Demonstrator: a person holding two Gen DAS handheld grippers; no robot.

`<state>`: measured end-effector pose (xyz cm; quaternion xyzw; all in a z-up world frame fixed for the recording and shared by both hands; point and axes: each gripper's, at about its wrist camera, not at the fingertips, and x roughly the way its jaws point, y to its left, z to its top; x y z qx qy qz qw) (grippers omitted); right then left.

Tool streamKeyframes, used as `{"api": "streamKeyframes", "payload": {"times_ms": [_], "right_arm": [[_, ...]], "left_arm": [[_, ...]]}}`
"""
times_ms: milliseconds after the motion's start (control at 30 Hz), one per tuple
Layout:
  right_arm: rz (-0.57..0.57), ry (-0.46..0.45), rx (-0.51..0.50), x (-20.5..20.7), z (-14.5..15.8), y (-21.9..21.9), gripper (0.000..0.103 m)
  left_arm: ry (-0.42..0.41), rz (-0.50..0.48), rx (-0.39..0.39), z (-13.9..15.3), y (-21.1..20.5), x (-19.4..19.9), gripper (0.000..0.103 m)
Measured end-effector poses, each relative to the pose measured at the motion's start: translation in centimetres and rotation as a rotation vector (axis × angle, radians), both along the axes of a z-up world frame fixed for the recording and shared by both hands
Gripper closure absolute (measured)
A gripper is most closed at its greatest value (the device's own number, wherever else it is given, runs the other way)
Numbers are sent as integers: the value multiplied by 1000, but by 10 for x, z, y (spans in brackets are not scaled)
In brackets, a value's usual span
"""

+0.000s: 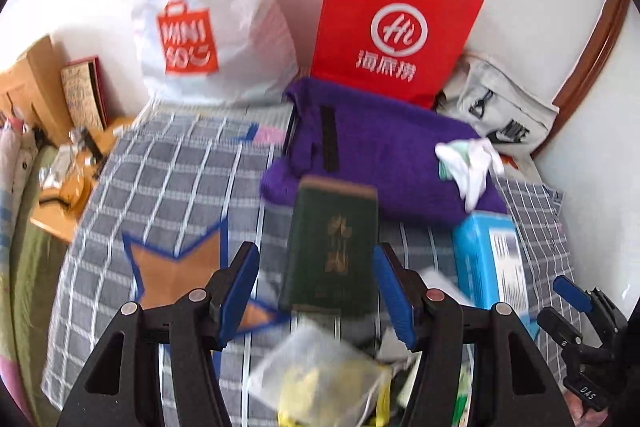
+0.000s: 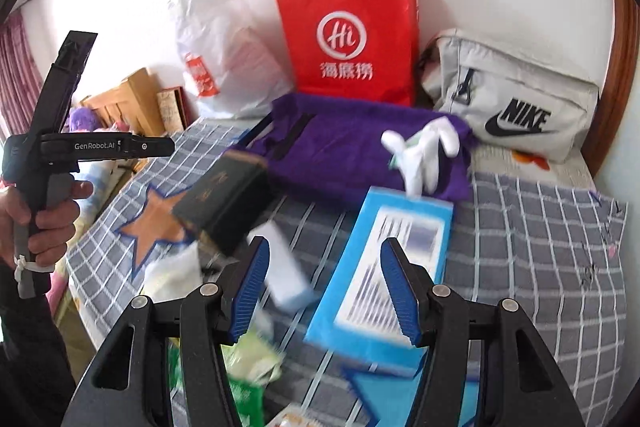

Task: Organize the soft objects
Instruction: 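Grasp the orange-print snack packet with the right tool while the left tool approaches the mesh bag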

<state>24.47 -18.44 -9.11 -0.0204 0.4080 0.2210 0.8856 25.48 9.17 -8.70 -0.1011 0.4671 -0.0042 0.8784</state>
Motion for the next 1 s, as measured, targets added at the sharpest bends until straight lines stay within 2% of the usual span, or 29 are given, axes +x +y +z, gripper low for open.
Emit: {"api": "streamKeyframes", "payload": {"times_ms": [133,267,367,500,700,800,933,967,1000], "right_arm": [[-3,16,-32,-31,-13,1,45],[-1,49,-21,-62,-33,-8,33],[-4,80,-19,-84,-55,-17,32],[-35,159,-24,-103,-83,-25,32],[-66,219,-12,-118,-110,-27,28],[-86,185,-18,-124,-114,-20,21],[-125,138,-17,-125,-117,-16,18],[-127,129,-22,-126,-117,-16,21],[-130,118,-39,-126,-117,-14,29]], "left_arm": [[17,4,-30,-15,2,-26,46],[36,-2,-33,-30,-1,-48,46],[56,-10,-42,-43,-5,-60,46],[68,-6,-57,-55,-9,-72,46],[94,-2,-73,-69,-8,-87,45],[104,-5,-65,-75,-8,-93,43],[119,-11,-53,-81,-8,-98,43],[118,-11,-51,-81,-8,-100,43],[117,-10,-47,-82,-7,-102,43]]}}
